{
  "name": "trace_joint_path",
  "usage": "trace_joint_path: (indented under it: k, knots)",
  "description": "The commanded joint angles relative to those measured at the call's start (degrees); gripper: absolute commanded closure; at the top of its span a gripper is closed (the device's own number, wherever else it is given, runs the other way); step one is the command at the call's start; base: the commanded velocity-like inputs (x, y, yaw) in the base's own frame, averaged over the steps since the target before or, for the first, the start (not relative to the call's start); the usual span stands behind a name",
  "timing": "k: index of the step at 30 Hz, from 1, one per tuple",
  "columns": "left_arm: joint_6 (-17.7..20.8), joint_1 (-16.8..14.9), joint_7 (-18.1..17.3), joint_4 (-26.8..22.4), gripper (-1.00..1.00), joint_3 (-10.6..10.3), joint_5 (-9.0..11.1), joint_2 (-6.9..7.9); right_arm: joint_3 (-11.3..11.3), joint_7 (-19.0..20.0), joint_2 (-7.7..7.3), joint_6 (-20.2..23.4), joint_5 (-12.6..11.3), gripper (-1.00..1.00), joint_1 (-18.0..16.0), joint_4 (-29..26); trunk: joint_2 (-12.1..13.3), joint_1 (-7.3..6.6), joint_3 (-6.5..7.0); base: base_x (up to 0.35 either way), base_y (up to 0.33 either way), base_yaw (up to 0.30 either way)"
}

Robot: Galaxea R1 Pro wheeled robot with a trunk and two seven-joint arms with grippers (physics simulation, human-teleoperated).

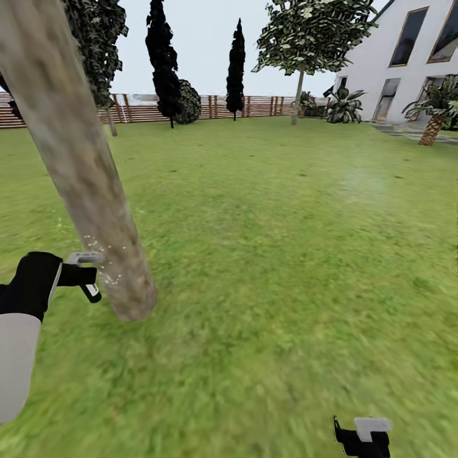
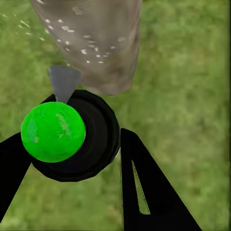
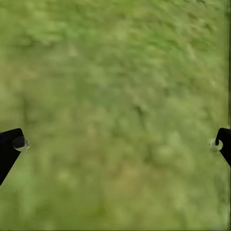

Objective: In the garden, pick up the pesticide atomizer on the floor and spray pesticide onto both trees until each tree trunk is fully covered.

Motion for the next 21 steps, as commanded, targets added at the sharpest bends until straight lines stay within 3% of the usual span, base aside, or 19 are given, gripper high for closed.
trace_joint_path:
  k: [1, 6, 9, 12, 15, 21]
  knots:
    - [0.19, -0.05, -0.59, -0.07, 1.00, 0.15, -0.55, -0.01, -0.18, -0.45, -0.03, -0.16, 0.63, -1.00, -0.05, 0.12, -0.02, -0.01, -0.05, 0.000, -0.275, 0.000]
    - [0.25, -0.13, -0.59, -2.60, 1.00, 0.24, -0.66, 0.15, -0.16, -0.45, -0.04, -0.16, 0.57, -1.00, -0.05, 0.12, -0.02, -0.01, -0.05, -0.041, -0.275, 0.002]
    - [3.77, -0.21, -0.59, -4.48, 1.00, 0.18, -0.57, 0.10, -0.16, -0.45, -0.02, -0.16, 0.55, -1.00, -0.05, 0.12, -0.02, -0.01, -0.05, -0.027, -0.275, 0.211]
    - [4.19, 0.09, -0.54, -4.62, 1.00, 0.05, -0.70, 0.09, -0.16, -0.45, 0.00, -0.16, 0.55, -1.00, -0.05, 0.12, -0.02, -0.01, -0.05, 0.024, -0.274, 0.272]
    - [4.08, 0.35, -0.51, -4.63, 1.00, 0.07, -0.88, 0.16, -0.15, -0.45, 0.00, -0.16, 0.55, -1.00, -0.05, 0.12, -0.02, -0.01, -0.05, 0.168, -0.237, 0.259]
    - [4.17, 0.39, -0.51, -4.56, 1.00, -0.30, -0.98, 0.07, -0.16, -0.45, 0.02, -0.16, 0.55, -1.00, -0.05, 0.12, -0.02, -0.01, -0.05, 0.197, -0.217, 0.032]
